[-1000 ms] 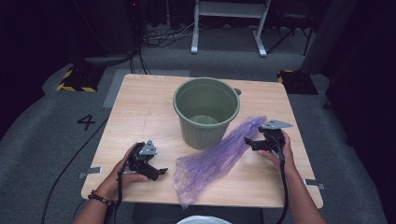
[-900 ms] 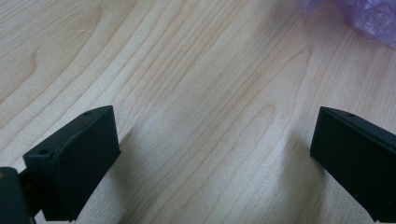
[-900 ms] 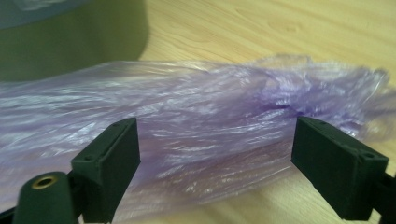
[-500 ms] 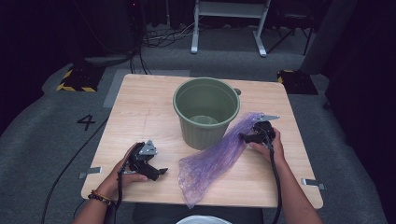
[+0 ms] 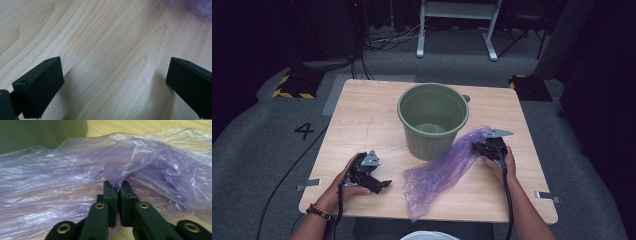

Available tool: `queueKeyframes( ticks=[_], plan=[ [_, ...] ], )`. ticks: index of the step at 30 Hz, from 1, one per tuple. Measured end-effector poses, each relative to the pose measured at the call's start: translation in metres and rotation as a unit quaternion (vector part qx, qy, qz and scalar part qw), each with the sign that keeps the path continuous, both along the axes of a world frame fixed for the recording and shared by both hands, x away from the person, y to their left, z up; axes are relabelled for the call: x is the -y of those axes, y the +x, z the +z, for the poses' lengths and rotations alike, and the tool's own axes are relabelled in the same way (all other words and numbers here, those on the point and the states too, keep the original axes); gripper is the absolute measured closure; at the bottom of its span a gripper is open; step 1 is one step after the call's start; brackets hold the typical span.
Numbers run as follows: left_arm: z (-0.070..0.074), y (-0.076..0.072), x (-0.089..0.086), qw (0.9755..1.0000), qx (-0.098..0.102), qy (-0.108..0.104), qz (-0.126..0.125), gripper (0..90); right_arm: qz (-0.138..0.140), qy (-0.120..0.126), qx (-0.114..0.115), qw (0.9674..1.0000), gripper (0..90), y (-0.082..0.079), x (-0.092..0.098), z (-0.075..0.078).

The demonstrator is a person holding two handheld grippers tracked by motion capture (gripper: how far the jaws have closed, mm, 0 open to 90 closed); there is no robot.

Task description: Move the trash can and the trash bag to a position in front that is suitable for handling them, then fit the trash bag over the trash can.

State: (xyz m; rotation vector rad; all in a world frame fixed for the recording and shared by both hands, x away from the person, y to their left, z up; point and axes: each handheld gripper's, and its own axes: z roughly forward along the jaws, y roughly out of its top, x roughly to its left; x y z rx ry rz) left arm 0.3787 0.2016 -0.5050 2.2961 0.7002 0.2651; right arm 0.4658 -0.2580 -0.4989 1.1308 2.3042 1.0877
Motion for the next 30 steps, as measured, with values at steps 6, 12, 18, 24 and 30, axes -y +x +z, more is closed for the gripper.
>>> queueKeyframes(
  ticks=[6,12,18,24,30],
  plan=[
    [0.0,0.0,0.0,1.0,0.0,0.0,0.0,1.0,0.007,0.022,0.053,0.9983,88.3,-0.015,0.006,0.017],
    [0.0,0.001,-0.001,1.0,-0.001,-0.002,-0.003,1.1,0.017,0.034,0.136,0.99,88.4,-0.038,0.004,0.048],
    [0.0,0.002,-0.001,1.0,-0.003,-0.005,-0.001,1.8,0.019,0.03,0.177,0.9836,88.5,-0.054,0.002,0.063],
    [0.004,0.005,-0.007,0.9993,-0.01,-0.027,0.026,17.4,0.029,0.033,0.196,0.9797,88.5,-0.061,-0.002,0.071],
    [0.024,0.0,-0.007,0.9971,-0.003,-0.075,0.014,15.8,0.047,0.024,0.219,0.9744,88.4,-0.07,-0.016,0.079]
  ],
)
